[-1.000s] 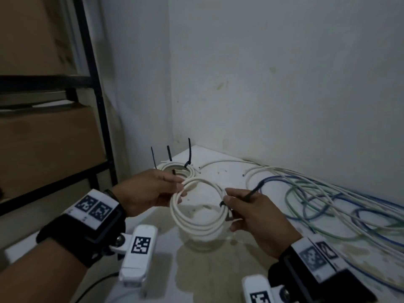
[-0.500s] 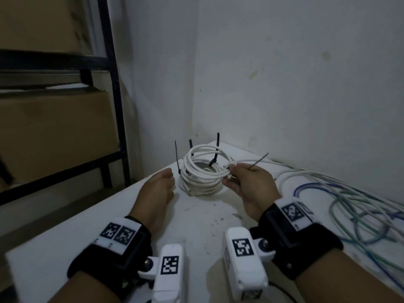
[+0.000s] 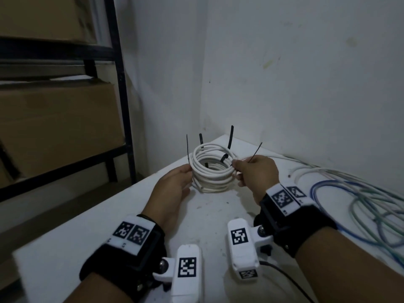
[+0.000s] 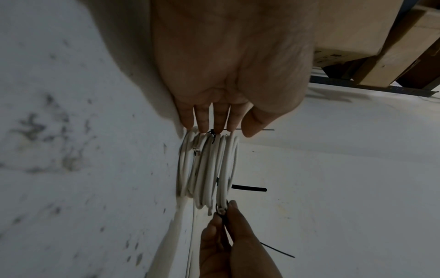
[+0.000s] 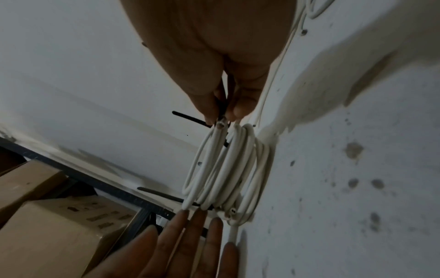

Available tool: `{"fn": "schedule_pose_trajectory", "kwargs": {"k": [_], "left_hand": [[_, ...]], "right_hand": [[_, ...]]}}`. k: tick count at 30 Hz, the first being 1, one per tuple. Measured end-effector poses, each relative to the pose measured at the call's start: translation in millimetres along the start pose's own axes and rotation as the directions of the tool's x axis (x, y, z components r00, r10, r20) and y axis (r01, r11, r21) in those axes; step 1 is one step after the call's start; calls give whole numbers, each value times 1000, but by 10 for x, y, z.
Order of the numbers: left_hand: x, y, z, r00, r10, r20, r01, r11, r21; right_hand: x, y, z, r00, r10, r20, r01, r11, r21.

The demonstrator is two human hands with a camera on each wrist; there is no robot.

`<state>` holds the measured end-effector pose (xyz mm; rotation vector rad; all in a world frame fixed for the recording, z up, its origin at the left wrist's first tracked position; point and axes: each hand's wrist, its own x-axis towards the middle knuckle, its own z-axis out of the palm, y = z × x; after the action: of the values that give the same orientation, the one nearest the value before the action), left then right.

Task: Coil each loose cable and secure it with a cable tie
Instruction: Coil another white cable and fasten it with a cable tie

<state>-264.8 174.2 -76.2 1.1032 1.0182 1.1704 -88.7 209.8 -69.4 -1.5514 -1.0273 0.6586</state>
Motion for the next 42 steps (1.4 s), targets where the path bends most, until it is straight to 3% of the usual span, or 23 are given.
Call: {"fn": "schedule_pose_trajectory", "kwargs": {"k": [9, 20, 23, 26, 31, 34, 37, 40, 42], "left_hand": [[-12, -4, -7, 996, 59, 71, -63, 997, 46], [28, -47, -21, 997, 30, 67, -32, 999, 24], [82, -61, -54, 995, -10, -97, 1, 996, -85], [142, -101, -126, 962, -64, -264, 2, 974, -227], [87, -36, -229, 952, -51, -303, -18, 975, -221], [-47, 122, -168, 971, 13, -238, -71, 969, -239], [-155, 375, 34, 988, 69, -140, -91, 984, -156], [-386, 535, 544, 986, 162, -33, -163, 986, -26], [-643, 538, 1052, 973, 205, 103, -215, 972, 99]], "right_hand": [[116, 24, 28, 998, 57, 23, -58, 998, 22], [11, 57, -89, 991, 82, 110, -89, 994, 63], [-267, 50, -263, 984, 95, 151, -92, 995, -24], [-635, -22, -603, 965, 118, 236, -72, 978, -194], [-1196, -40, -1495, 938, 90, 335, 53, 916, -397], [-1494, 21, -2126, 963, 85, 254, 38, 895, -444], [-1715, 185, -2781, 985, 146, 87, -95, 898, -431], [-1856, 388, -3296, 967, 220, -131, -250, 925, -287], [-1917, 514, -3512, 933, 250, -257, -293, 946, -141]]}}
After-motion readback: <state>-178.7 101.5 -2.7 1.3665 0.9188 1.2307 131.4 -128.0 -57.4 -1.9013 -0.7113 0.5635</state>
